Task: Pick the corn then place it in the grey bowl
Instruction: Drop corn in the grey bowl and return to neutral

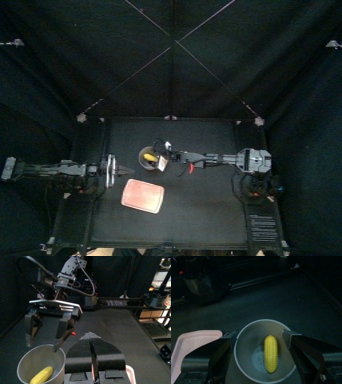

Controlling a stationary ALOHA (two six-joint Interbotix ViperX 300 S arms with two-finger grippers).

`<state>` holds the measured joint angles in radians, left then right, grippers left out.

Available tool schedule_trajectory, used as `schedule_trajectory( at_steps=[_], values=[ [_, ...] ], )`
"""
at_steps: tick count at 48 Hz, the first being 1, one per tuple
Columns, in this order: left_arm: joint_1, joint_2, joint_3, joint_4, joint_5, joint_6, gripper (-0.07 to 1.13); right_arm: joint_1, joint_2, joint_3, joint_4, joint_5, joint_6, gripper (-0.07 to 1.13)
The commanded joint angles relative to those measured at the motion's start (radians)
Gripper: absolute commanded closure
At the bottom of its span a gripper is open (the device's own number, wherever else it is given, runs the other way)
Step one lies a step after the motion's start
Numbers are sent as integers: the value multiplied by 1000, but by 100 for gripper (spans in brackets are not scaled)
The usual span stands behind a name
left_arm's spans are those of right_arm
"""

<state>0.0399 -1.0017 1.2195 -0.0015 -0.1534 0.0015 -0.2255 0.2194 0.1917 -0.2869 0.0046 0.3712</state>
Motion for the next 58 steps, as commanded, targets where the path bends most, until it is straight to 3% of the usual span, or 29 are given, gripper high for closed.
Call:
schedule_trajectory(
  at_steps=[1,10,20,42,58],
  values=[
    [5,-3,-17,0,-5,2,109,-6,-156,26,-31,3,0,2],
    [17,-20,-18,0,-5,0,109,6,-353,137,-51,2,-3,2],
    [52,-54,-18,0,-5,2,109,77,-565,290,-91,-2,6,2],
    [72,-63,-31,0,-6,0,109,207,-1074,681,-66,-74,11,2],
    [80,-63,-37,0,-9,-3,109,209,-1166,799,-44,-118,11,2]
  ],
)
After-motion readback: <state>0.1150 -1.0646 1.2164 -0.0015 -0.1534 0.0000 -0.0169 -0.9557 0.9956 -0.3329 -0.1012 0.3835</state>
